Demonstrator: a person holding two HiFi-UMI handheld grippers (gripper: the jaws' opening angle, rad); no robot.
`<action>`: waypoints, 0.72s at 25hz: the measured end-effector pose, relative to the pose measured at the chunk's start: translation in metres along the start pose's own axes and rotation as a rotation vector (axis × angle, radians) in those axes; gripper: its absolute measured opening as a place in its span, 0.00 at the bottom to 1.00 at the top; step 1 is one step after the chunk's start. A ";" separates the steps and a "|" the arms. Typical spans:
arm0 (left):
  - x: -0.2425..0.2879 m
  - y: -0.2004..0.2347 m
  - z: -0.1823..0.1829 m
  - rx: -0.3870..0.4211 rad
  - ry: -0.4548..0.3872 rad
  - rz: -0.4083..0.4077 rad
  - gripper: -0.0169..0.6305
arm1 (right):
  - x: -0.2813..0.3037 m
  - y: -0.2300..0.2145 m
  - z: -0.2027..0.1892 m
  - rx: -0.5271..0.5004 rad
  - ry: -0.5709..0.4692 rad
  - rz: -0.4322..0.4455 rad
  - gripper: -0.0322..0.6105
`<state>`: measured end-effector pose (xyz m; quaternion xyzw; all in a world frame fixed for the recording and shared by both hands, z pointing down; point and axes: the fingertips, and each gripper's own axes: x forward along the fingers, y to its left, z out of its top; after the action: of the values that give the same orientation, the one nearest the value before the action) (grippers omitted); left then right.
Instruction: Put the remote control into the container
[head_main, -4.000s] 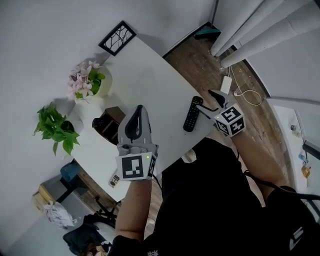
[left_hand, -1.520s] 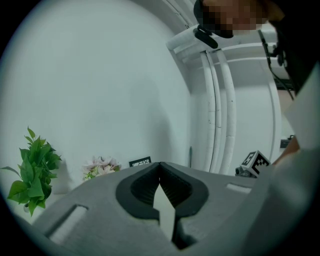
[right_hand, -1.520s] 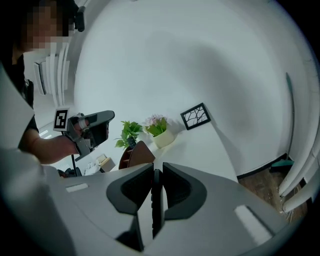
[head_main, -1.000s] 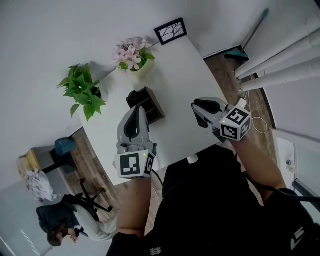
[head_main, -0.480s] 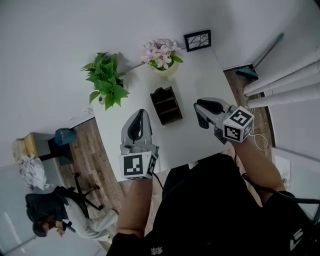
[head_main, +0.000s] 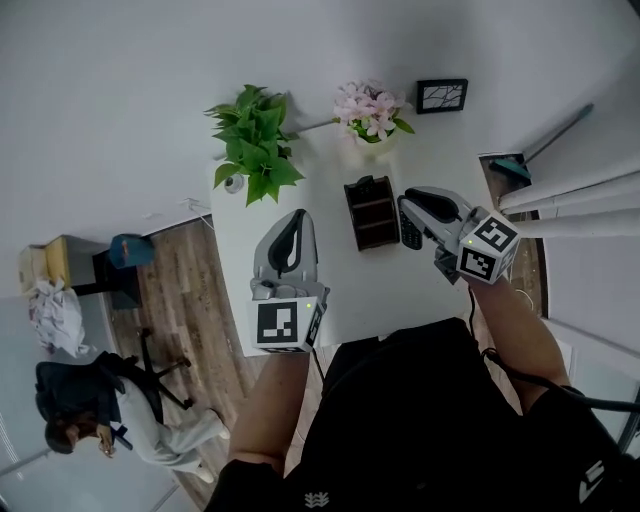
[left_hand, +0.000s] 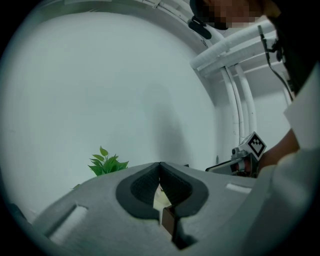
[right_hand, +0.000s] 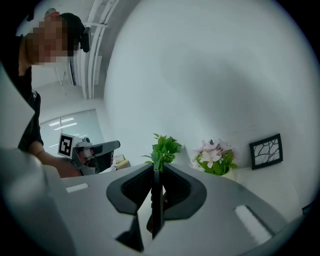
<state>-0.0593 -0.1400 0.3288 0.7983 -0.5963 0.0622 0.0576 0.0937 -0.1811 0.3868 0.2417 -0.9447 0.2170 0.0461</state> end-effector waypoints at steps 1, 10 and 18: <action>0.000 0.004 0.000 -0.006 -0.005 0.000 0.03 | 0.004 0.001 0.002 -0.003 0.002 0.003 0.14; 0.002 0.027 -0.002 -0.038 -0.014 0.005 0.03 | 0.041 0.008 0.006 -0.008 -0.004 0.055 0.14; 0.001 0.051 -0.019 -0.056 0.025 0.037 0.03 | 0.072 0.007 0.009 -0.054 -0.016 0.108 0.14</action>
<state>-0.1088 -0.1523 0.3490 0.7843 -0.6118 0.0563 0.0863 0.0275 -0.2110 0.3901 0.1906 -0.9622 0.1919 0.0333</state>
